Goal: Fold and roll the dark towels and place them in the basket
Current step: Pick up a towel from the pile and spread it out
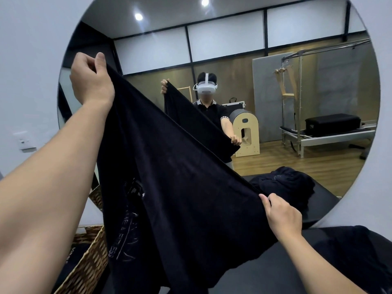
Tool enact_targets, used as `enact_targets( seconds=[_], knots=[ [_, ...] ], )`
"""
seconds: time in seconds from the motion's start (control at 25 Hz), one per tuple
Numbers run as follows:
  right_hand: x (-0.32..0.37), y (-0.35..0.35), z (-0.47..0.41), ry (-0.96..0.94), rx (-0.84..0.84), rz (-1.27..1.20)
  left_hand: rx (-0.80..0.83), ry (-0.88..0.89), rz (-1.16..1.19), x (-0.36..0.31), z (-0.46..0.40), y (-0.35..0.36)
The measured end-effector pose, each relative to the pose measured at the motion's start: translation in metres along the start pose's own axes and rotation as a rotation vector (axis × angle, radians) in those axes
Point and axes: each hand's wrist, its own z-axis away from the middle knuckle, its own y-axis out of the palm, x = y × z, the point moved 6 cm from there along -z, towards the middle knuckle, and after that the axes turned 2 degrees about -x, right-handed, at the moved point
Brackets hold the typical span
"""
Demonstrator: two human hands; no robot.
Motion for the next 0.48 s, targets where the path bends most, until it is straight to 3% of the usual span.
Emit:
enact_targets(
  seconds=[0.24, 0.48],
  knots=[
    [-0.008, -0.028, -0.024, 0.238, -0.098, -0.207, -0.018, -0.015, -0.021, -0.001, -0.002, -0.011],
    [-0.005, -0.063, -0.052, 0.303, -0.207, -0.331, -0.058, -0.074, -0.040, 0.014, -0.003, -0.028]
  ],
)
